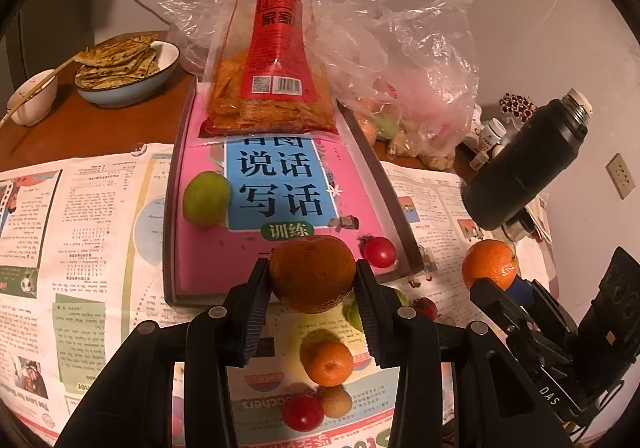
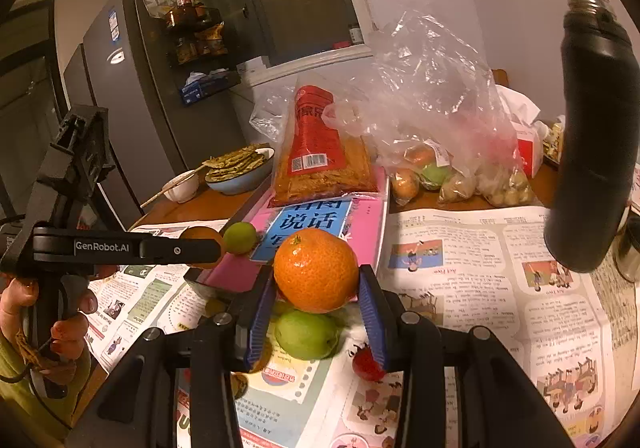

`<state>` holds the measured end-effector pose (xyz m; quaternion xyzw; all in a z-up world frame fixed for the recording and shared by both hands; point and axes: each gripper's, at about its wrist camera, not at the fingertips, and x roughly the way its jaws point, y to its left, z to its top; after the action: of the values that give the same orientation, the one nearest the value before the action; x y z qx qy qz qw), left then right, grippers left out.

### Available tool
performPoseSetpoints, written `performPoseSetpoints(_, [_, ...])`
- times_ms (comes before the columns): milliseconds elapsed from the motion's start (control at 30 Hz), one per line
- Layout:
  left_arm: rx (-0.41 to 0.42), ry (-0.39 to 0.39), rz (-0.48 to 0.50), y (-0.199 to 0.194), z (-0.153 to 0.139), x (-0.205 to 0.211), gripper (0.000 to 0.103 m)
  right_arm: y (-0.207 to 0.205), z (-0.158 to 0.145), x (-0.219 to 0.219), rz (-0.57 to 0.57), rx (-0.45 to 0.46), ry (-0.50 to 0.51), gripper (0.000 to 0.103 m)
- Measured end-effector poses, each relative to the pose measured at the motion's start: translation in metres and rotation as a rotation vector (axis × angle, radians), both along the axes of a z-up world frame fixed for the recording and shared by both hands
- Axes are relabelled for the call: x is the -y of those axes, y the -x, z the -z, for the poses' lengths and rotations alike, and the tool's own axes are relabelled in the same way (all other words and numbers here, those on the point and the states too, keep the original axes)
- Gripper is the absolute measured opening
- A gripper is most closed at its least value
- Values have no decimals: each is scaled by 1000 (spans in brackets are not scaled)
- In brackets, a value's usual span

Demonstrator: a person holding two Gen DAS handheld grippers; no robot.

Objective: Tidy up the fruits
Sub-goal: 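Lift the brown kiwi toward the pink book with the left tool while the right tool carries the mandarin, then lower the mandarin onto the pink book with the right tool while the left tool holds the kiwi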

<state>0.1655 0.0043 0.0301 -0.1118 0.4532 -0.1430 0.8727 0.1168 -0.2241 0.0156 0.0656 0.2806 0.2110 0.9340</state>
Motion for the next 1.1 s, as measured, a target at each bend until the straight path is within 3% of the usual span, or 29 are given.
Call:
performPoseSetpoints(700, [-7,-4,-42,-15,3,-21,43,-24,0,-12,-19,-28,0,42])
performPoseSetpoints(1100, [-68,-74,-23,-28,32,-16,43,-48,9,-31,-75,-47,7,42])
